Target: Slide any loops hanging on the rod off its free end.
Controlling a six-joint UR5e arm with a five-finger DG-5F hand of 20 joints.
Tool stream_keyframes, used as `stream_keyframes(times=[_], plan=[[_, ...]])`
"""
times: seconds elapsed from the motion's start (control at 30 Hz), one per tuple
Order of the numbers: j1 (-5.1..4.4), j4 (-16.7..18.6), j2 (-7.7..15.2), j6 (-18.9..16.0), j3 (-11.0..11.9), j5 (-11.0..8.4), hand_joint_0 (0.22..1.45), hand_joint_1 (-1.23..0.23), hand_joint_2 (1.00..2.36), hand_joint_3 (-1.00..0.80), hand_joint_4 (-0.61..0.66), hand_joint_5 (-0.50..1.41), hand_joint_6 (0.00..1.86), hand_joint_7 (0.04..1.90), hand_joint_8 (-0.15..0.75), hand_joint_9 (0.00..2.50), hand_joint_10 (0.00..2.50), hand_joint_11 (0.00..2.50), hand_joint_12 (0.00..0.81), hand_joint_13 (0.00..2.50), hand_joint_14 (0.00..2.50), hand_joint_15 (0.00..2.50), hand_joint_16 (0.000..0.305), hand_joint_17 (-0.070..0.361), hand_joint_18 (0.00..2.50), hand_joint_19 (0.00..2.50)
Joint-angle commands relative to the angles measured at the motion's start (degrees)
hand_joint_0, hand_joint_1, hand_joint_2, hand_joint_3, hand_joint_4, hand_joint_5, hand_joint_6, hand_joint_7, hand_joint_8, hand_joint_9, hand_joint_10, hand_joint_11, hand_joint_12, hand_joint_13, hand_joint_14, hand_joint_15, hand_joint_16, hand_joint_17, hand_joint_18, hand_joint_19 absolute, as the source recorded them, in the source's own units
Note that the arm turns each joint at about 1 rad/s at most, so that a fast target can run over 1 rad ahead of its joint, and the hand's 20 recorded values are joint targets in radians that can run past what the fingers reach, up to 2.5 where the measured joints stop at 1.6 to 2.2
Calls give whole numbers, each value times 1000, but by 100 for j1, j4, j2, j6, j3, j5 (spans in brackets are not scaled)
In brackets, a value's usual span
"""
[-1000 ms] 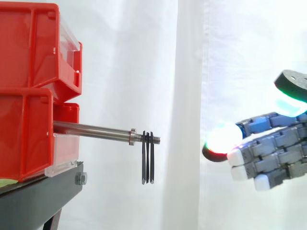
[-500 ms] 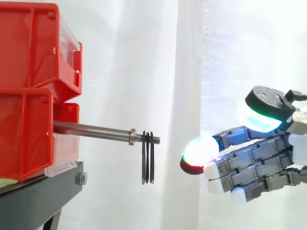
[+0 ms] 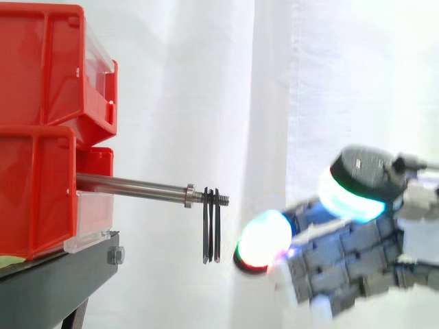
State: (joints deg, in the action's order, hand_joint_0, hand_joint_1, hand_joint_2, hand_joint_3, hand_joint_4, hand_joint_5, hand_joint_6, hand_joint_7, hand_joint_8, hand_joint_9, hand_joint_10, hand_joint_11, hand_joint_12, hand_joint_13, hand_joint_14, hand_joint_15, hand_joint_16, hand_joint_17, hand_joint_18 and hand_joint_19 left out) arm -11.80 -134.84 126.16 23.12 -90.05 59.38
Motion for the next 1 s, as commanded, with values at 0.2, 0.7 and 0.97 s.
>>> stream_keyframes(times=[0.2,0.7,0.97], plan=[[-50,-42,488,-369,216,267,547,-648,1002,-478,337,-156,503,829,278,588,3,88,391,651,9,231,58,130,649,500],[-50,582,761,-343,357,390,550,-649,1001,-483,335,-155,503,829,279,587,3,87,391,653,9,229,58,130,653,511],[11,520,945,-229,673,486,581,-724,1001,-489,279,-149,502,1067,275,577,4,109,383,674,10,243,57,129,685,526]])
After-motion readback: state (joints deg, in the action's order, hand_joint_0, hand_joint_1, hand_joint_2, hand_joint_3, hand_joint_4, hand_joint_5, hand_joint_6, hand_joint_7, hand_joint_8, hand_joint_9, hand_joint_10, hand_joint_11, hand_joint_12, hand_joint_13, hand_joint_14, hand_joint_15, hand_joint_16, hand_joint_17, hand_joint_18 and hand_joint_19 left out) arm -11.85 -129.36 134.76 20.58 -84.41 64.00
